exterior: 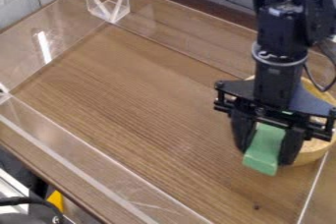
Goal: Put the green block in the brown bowl
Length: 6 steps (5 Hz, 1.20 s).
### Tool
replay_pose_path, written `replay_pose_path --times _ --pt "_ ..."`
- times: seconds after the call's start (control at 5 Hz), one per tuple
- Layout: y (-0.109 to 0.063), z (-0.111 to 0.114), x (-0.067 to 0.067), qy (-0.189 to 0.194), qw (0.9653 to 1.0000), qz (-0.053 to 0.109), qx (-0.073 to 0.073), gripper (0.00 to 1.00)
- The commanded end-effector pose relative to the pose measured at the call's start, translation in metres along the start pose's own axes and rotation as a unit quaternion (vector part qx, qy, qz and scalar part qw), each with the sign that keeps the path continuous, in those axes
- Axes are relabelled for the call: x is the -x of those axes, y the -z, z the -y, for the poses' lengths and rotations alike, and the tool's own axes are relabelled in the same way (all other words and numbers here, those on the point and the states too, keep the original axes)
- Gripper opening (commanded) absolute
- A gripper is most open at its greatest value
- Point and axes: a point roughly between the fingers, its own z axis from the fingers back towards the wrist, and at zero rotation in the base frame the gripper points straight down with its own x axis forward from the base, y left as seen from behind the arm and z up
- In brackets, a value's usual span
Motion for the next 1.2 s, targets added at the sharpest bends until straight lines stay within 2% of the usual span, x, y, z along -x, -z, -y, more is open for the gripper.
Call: replay_pose_path --times 0.0,0.2,0.6,1.0 --pt "-0.011 0.005 -0.008 -0.012 0.9997 0.021 0.008 0.00" --pt "-0.013 0.005 -0.010 -0.030 0.9992 0.023 0.008 0.00" --pt "-0.027 0.013 -0.012 0.013 0.9998 0.014 0.005 0.00" --pt "-0.036 0.004 -0.021 0.062 0.9980 0.008 0.002 0.00"
